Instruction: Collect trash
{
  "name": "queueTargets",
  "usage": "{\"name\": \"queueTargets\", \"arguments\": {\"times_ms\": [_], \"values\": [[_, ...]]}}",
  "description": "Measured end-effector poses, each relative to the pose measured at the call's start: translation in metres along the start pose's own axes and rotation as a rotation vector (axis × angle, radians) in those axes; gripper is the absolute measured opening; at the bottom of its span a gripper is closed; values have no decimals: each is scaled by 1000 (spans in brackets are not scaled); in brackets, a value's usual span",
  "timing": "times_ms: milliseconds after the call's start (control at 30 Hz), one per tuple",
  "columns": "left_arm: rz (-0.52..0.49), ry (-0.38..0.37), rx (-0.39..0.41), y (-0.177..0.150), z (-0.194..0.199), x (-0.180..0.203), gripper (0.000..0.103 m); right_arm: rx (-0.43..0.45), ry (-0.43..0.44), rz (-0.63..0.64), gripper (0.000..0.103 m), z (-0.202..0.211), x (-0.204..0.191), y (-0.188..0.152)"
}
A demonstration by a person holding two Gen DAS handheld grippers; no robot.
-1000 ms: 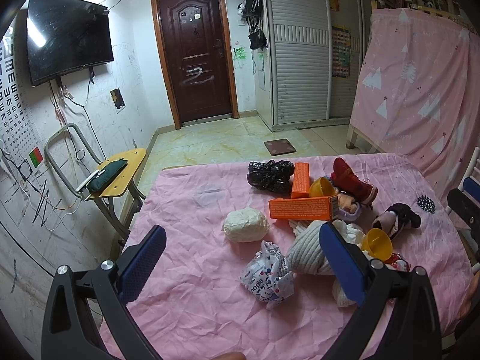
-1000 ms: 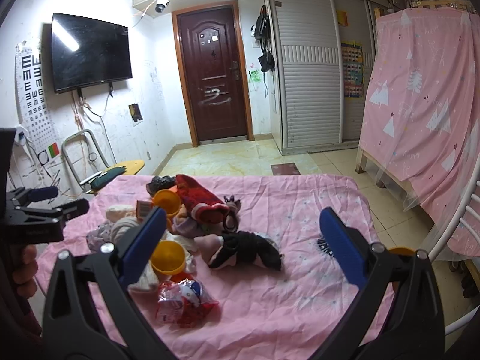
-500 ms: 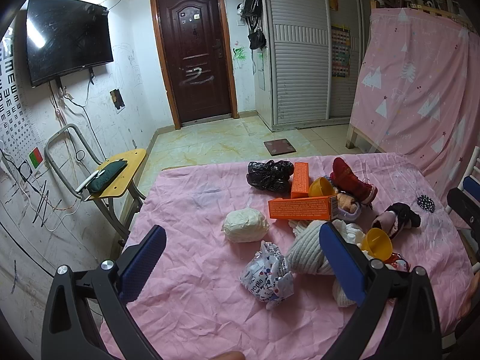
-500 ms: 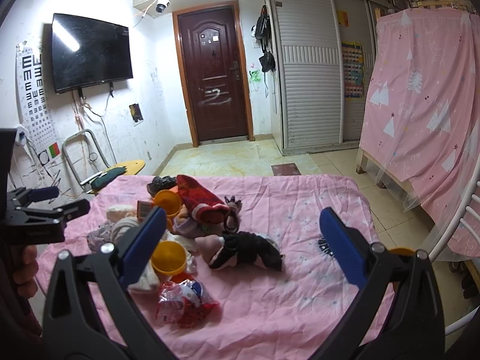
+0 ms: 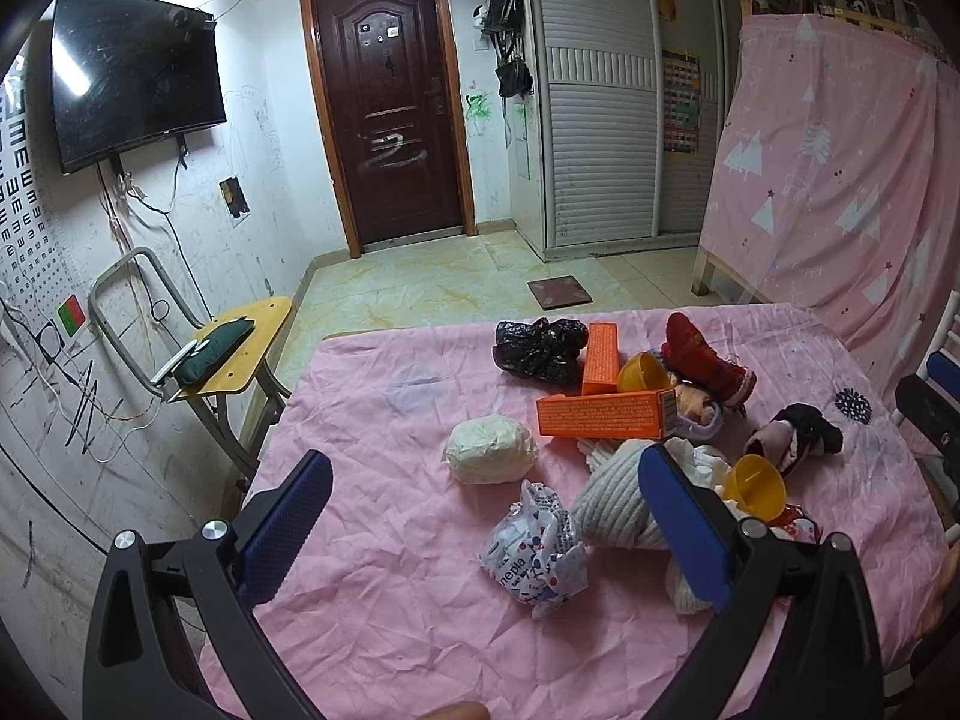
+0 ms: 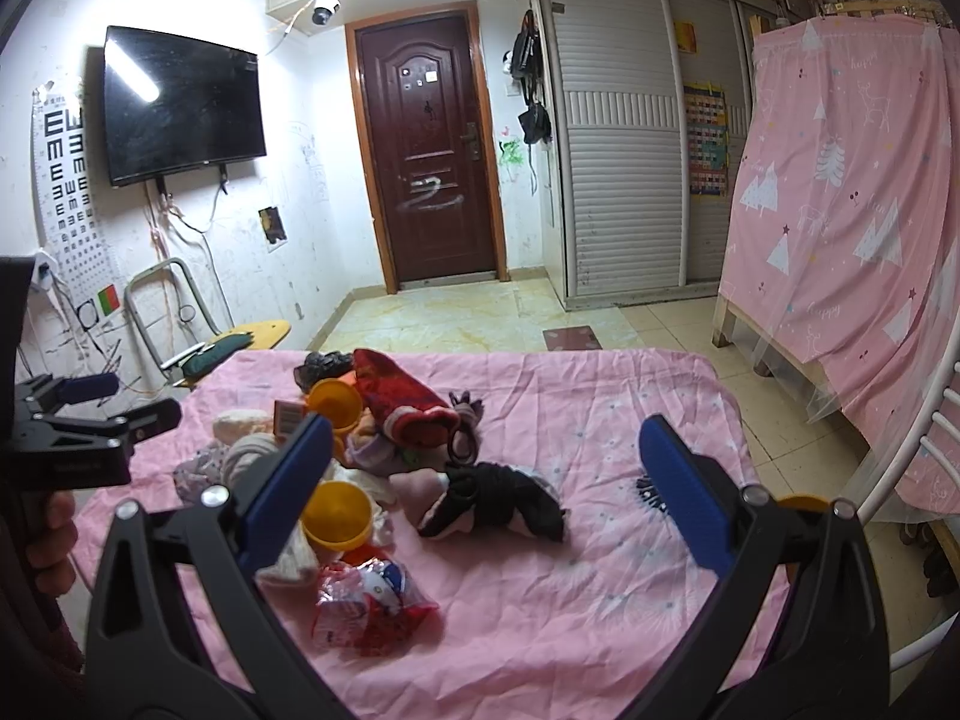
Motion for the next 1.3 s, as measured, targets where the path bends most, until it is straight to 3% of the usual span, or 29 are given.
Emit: {"name": "queueTargets", "arguments": {"times_ms": [833, 1300], "values": [[0, 6, -25, -5, -11, -1, 95, -12, 0, -4, 97, -8, 5, -3], [63, -110, -174, -44, -46, 4, 95, -152, -40, -25, 97, -44, 25, -28]]}}
Point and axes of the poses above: each gripper's, at about its wrist camera, not at the fingertips, and z roughly against the way its jaws point, x to its right, y to its top, the point moved 9 cm from there along -z, roughly the way its jaws point, and after that the axes turned 12 degrees about -y, right-handed, at the moved point
